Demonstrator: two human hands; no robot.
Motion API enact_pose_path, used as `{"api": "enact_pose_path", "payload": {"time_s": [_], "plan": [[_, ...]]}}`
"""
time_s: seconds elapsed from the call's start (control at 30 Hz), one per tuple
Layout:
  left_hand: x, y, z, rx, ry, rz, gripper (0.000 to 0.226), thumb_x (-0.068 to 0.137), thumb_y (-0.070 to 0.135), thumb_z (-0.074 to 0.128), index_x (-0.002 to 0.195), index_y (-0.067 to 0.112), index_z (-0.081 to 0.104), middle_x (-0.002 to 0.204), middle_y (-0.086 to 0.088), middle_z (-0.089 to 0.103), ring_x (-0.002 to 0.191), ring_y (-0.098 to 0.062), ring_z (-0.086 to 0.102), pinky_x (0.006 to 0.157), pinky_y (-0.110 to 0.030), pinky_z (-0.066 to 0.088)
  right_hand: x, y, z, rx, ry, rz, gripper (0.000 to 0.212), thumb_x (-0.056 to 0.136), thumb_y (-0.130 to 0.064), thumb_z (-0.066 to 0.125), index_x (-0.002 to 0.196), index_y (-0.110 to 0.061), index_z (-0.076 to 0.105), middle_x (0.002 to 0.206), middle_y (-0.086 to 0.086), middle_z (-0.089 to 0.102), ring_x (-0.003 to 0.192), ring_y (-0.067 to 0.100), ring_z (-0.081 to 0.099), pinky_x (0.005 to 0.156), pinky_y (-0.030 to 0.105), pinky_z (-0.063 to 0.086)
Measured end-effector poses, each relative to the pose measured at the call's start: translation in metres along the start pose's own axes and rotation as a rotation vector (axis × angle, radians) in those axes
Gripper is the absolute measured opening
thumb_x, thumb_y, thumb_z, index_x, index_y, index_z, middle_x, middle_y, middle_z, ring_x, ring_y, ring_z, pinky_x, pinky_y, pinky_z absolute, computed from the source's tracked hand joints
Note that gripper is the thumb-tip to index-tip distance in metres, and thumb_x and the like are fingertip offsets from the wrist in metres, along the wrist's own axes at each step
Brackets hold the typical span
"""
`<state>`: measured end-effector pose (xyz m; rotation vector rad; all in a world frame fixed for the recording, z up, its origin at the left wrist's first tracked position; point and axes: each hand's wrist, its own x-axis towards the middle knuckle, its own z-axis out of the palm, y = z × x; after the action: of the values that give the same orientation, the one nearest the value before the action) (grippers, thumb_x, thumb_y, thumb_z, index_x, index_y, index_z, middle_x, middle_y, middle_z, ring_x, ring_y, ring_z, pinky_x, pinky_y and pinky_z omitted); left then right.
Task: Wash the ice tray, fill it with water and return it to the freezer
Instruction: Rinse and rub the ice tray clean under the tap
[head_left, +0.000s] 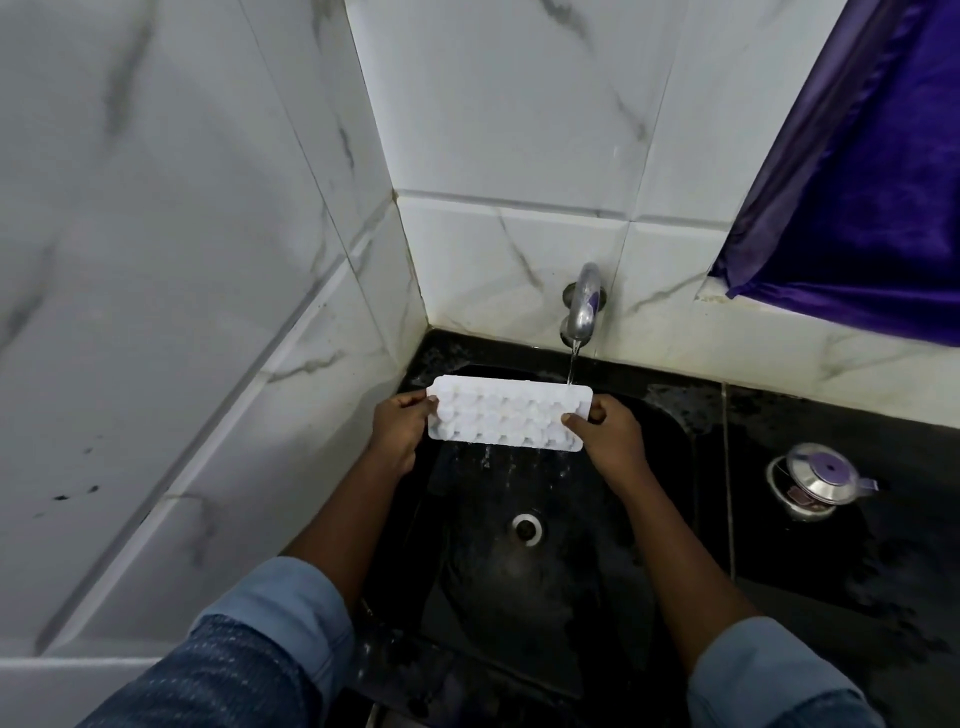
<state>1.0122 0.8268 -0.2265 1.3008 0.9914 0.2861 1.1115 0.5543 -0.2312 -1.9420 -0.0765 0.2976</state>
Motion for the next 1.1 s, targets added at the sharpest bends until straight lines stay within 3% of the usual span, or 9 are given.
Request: {"api": "enact_pose_path", "payload": {"time_s": [0.13, 0.27, 0.43, 0.6, 0.67, 0.77, 0.83, 0.97, 1.1], "plan": [[-0.005, -0.002, 0.019, 0.023, -0.096, 0.016, 0.02, 0.095, 0.004, 0.075, 0.114, 0.002, 0.076, 0.109, -0.021, 0.079, 0.1, -0.036, 0.077, 0.089, -0.047, 0.064, 0.004, 0.012, -0.019, 0.012, 0.074, 0.067, 0.012, 0.087, -0.018, 0.081, 0.095, -0.016, 0.072, 0.09, -0.003, 0.075, 0.086, 0.018, 0.073, 0.078, 0.037, 0.056], [-0.012, -0.001, 0.048, 0.058, -0.228, -0.01, 0.025, 0.097, 0.0, 0.068, 0.121, 0.001, 0.072, 0.112, -0.02, 0.078, 0.093, -0.028, 0.076, 0.071, -0.034, 0.064, 0.005, 0.03, -0.046, 0.054, 0.158, 0.143, 0.009, 0.089, -0.023, 0.079, 0.082, -0.022, 0.073, 0.086, 0.002, 0.077, 0.085, 0.027, 0.075, 0.082, 0.048, 0.06], [-0.022, 0.004, 0.087, -0.009, -0.353, -0.041, 0.028, 0.095, -0.003, 0.07, 0.122, 0.002, 0.068, 0.097, -0.011, 0.081, 0.087, -0.025, 0.079, 0.072, -0.037, 0.064, 0.004, 0.046, -0.081, 0.072, 0.24, 0.207, 0.022, 0.094, -0.028, 0.075, 0.09, -0.007, 0.078, 0.083, 0.009, 0.077, 0.084, 0.029, 0.076, 0.081, 0.048, 0.06], [-0.034, 0.012, 0.12, -0.075, -0.446, -0.066, 0.04, 0.092, -0.013, 0.063, 0.127, 0.007, 0.062, 0.1, -0.01, 0.081, 0.084, -0.02, 0.079, 0.074, -0.034, 0.063, 0.007, 0.057, -0.112, 0.063, 0.318, 0.264, 0.018, 0.094, -0.03, 0.074, 0.078, -0.02, 0.073, 0.087, 0.008, 0.077, 0.082, 0.027, 0.072, 0.077, 0.044, 0.058], [-0.038, 0.014, 0.13, -0.106, -0.471, -0.065, 0.041, 0.091, -0.016, 0.062, 0.126, 0.005, 0.061, 0.101, -0.012, 0.081, 0.087, -0.022, 0.078, 0.074, -0.032, 0.063, 0.006, 0.059, -0.121, 0.081, 0.353, 0.266, 0.019, 0.095, -0.029, 0.074, 0.081, -0.016, 0.074, 0.09, 0.013, 0.076, 0.077, 0.023, 0.068, 0.072, 0.036, 0.052], [-0.039, 0.018, 0.137, -0.141, -0.479, -0.065, 0.043, 0.089, -0.017, 0.064, 0.129, -0.001, 0.061, 0.103, -0.016, 0.079, 0.086, -0.024, 0.076, 0.074, -0.033, 0.062, 0.004, 0.061, -0.124, 0.115, 0.391, 0.281, 0.027, 0.096, -0.024, 0.073, 0.09, 0.002, 0.075, 0.082, 0.012, 0.07, 0.069, 0.019, 0.06, 0.066, 0.033, 0.045], [-0.036, 0.022, 0.136, -0.173, -0.457, -0.07, 0.041, 0.089, -0.017, 0.065, 0.127, -0.001, 0.063, 0.102, -0.017, 0.077, 0.085, -0.024, 0.075, 0.076, -0.034, 0.062, 0.006, 0.06, -0.12, 0.148, 0.39, 0.305, 0.03, 0.095, -0.026, 0.073, 0.088, 0.004, 0.074, 0.078, 0.011, 0.069, 0.071, 0.023, 0.062, 0.069, 0.034, 0.045], [-0.024, 0.027, 0.12, -0.21, -0.339, -0.051, 0.039, 0.09, -0.019, 0.064, 0.125, 0.0, 0.064, 0.102, -0.016, 0.074, 0.088, -0.021, 0.073, 0.074, -0.029, 0.061, 0.014, 0.053, -0.101, 0.24, 0.341, 0.333, 0.038, 0.091, -0.026, 0.077, 0.091, 0.011, 0.071, 0.084, 0.027, 0.07, 0.075, 0.023, 0.063, 0.071, 0.035, 0.047], [-0.011, 0.028, 0.09, -0.214, -0.211, -0.033, 0.04, 0.09, -0.023, 0.059, 0.122, 0.001, 0.063, 0.099, -0.013, 0.071, 0.084, -0.018, 0.069, 0.072, -0.025, 0.059, 0.022, 0.034, -0.069, 0.354, 0.211, 0.349, 0.017, 0.093, -0.015, 0.075, 0.087, 0.001, 0.075, 0.093, 0.019, 0.077, 0.083, 0.029, 0.072, 0.078, 0.039, 0.058]]}}
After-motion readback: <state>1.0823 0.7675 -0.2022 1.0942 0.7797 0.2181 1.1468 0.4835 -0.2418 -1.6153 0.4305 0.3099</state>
